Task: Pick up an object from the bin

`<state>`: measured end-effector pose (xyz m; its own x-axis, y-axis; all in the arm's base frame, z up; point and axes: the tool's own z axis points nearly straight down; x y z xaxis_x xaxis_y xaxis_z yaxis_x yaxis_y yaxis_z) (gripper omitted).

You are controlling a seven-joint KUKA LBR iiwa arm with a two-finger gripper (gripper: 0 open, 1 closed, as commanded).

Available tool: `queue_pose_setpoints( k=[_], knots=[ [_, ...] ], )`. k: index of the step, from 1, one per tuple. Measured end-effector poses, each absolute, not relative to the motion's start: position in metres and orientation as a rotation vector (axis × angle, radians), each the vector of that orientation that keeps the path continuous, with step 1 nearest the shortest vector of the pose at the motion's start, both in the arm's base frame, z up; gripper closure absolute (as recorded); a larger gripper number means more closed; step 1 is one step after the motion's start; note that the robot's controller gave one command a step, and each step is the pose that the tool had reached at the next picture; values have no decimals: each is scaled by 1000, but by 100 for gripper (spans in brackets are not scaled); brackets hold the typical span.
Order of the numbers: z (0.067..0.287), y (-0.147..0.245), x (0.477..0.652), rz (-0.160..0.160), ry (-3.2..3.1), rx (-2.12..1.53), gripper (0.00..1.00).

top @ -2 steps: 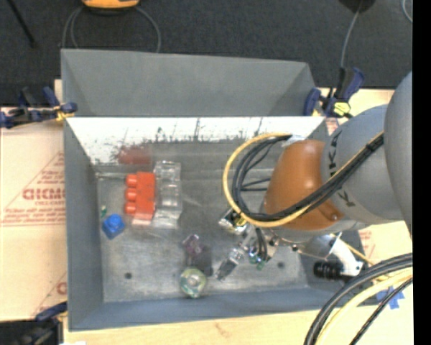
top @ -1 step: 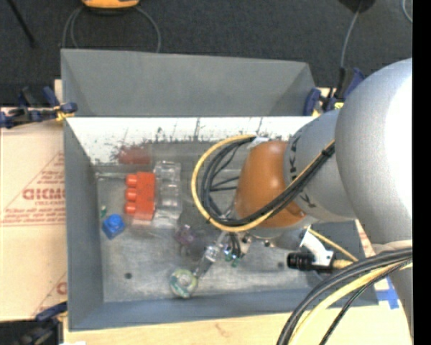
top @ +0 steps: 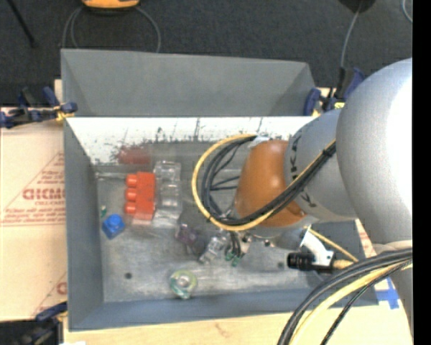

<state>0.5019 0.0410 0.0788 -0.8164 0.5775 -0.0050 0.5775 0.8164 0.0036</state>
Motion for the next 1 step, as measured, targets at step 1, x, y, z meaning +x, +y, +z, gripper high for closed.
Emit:
queue_pose_setpoints(
  k=[1],
  knots=[
    [219,45,522,6,2983,951,100]
  ],
)
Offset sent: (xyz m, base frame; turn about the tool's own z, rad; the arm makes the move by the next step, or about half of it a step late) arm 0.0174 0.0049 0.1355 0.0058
